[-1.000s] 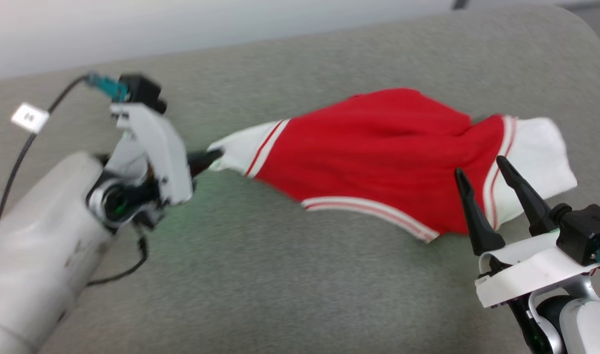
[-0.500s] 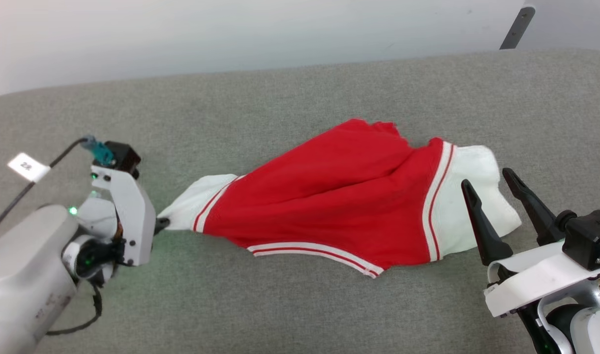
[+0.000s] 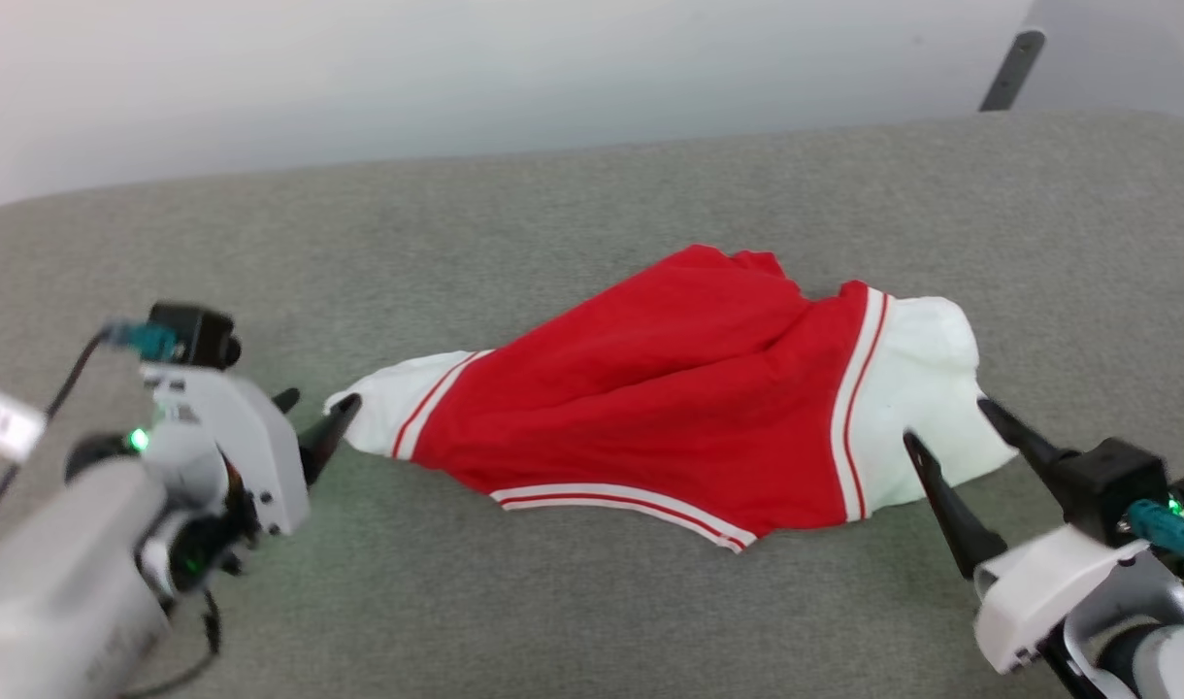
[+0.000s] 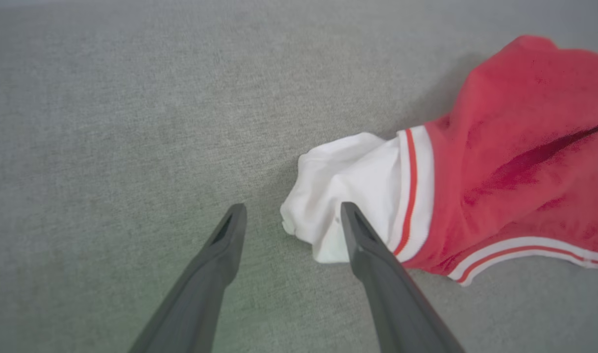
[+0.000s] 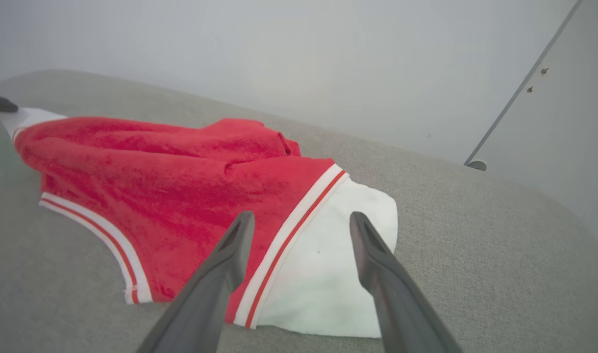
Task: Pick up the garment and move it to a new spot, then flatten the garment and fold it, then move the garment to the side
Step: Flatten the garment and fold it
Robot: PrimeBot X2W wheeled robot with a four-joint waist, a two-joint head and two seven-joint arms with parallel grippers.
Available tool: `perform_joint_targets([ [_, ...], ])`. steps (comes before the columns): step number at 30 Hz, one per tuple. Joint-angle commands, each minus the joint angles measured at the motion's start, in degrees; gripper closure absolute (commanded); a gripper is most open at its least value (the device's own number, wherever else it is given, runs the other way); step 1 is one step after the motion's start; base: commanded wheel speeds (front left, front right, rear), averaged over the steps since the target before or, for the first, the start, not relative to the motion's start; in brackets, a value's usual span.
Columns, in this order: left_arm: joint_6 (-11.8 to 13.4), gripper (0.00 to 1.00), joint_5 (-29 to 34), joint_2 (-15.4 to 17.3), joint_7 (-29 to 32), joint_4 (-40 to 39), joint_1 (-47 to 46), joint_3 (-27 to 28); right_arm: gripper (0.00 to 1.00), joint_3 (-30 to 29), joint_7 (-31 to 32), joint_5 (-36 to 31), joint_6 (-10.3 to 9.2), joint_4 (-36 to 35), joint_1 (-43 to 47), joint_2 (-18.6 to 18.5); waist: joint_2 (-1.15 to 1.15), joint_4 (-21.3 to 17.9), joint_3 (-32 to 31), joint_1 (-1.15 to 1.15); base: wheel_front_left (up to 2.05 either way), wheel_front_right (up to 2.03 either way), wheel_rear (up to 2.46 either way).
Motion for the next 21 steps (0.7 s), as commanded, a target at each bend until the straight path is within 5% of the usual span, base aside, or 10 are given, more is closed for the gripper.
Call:
perform_joint_targets([
  [1, 0.52, 0.00, -0.92, -1.12, -3.54, -0.81, 2.95, 1.06, 0.00, 1.22, 1.31, 0.12, -0.06, 0.79, 0.09, -2.21, 0.00, 1.22, -0.64, 0.00, 0.00, 0.00, 0.00],
  [9, 5.10, 0.00, 4.06, -4.32, -24.98, -6.89, 13.77, 3.84, 0.00, 12.92, 12.35, 6.07, -0.06, 1.19, -1.41, -18.77, 0.00, 7.11, 0.50, 0.00, 0.00, 0.00, 0.00],
  [15, 8.66, 0.00, 13.95, -10.74, -26.62, -13.23, 21.23, 15.74, 0.00, 21.84, 15.94, 9.89, -0.06, 1.79, -7.62, -30.38, 0.00, 11.29, 2.75, 0.00, 0.00, 0.00, 0.00],
  [21, 6.54, 0.00, 25.35, -17.54, -26.58, -17.49, 28.41, 28.54, 0.00, 30.89, 18.14, 14.30, -0.06, 3.45, -13.51, -36.13, 0.00, 13.60, 4.32, 0.00, 0.00, 0.00, 0.00],
])
